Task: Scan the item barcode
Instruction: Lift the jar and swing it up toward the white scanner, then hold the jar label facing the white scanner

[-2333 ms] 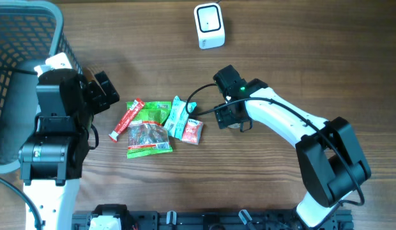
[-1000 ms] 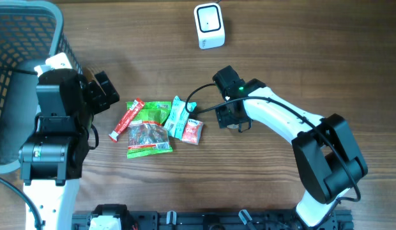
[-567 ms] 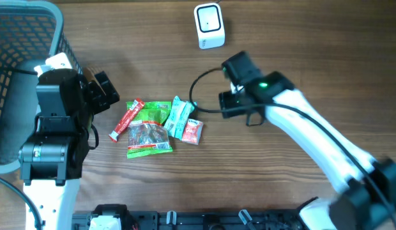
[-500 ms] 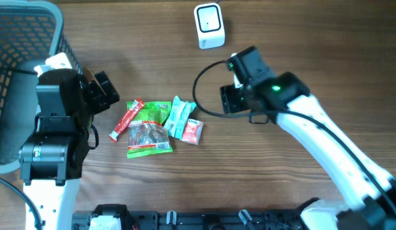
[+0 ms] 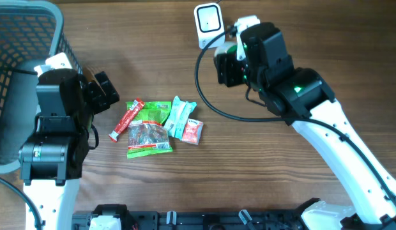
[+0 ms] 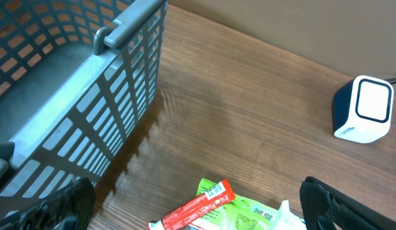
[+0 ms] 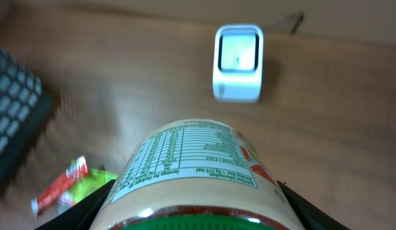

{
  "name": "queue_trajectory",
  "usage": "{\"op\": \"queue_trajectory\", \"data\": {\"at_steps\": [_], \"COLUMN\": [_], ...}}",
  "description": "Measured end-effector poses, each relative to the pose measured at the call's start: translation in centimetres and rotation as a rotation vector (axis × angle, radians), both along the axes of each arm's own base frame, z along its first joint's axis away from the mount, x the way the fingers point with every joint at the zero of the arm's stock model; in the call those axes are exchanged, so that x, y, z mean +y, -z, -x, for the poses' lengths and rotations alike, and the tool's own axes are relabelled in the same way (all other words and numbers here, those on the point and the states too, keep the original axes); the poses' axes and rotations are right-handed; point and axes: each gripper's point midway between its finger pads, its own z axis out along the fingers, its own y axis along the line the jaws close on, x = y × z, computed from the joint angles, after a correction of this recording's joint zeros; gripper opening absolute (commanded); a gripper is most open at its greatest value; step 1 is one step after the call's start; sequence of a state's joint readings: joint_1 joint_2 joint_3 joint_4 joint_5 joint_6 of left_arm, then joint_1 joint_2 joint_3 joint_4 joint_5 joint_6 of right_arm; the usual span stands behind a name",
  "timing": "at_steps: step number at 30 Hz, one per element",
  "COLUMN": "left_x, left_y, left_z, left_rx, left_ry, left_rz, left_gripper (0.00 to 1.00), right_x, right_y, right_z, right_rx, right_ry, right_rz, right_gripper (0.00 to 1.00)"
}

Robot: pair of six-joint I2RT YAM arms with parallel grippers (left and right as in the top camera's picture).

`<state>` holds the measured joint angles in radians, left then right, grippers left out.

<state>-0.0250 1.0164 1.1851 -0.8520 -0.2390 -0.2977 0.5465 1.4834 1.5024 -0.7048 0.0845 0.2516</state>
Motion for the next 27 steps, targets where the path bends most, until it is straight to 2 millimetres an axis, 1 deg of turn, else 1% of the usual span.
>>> {"op": "queue_trajectory", "data": {"at_steps": [1, 3, 5, 10, 13, 16, 17, 21, 23, 26, 27], "left_x": [0.0, 0.0, 0.0, 0.0, 0.0, 0.0, 0.0, 0.0, 0.0, 0.0, 0.0], "left_y": [0.0, 0.0, 0.0, 0.0, 0.0, 0.0, 0.0, 0.0, 0.0, 0.0, 0.0], "left_z": [0.0, 0.0, 0.0, 0.0, 0.0, 0.0, 0.0, 0.0, 0.0, 0.0, 0.0], "left_rx": [0.0, 0.0, 0.0, 0.0, 0.001, 0.0, 0.0, 0.0, 0.0, 0.001, 0.001], "left_ry": [0.0, 0.0, 0.0, 0.0, 0.0, 0.0, 0.0, 0.0, 0.0, 0.0, 0.0], "left_rz": [0.0, 0.0, 0.0, 0.0, 0.0, 0.0, 0.0, 0.0, 0.0, 0.0, 0.0], "left_gripper": [1.0, 1.0, 1.0, 1.0, 1.0, 1.0, 1.0, 1.0, 1.0, 1.0, 1.0], "right_x": [0.2, 1.1, 1.8, 3.6, 4.0, 3.8, 3.5, 2.5, 2.1, 2.2, 2.4], "right_y": [-0.1, -0.3, 0.1, 2.7, 3.9, 4.8, 5.0, 6.1, 7.0, 8.8, 9.1], "right_z": [-0.5, -2.0, -3.4, -7.5, -10.0, -12.5, -13.7, -17.1, -18.5, -20.4, -20.9], "right_rx": [-0.015, -0.059, -0.085, -0.141, -0.186, -0.241, -0.27, -0.348, -0.379, -0.432, -0.456], "right_ry": [0.001, -0.002, 0.001, 0.0, 0.016, 0.045, 0.061, 0.109, 0.126, 0.142, 0.145], "right_rz": [-0.005, -0.018, -0.023, -0.01, -0.011, -0.017, -0.021, -0.047, -0.059, -0.078, -0.09], "right_gripper": [0.44, 0.43, 0.44, 0.44, 0.44, 0.43, 0.42, 0.36, 0.3, 0.31, 0.3]}}
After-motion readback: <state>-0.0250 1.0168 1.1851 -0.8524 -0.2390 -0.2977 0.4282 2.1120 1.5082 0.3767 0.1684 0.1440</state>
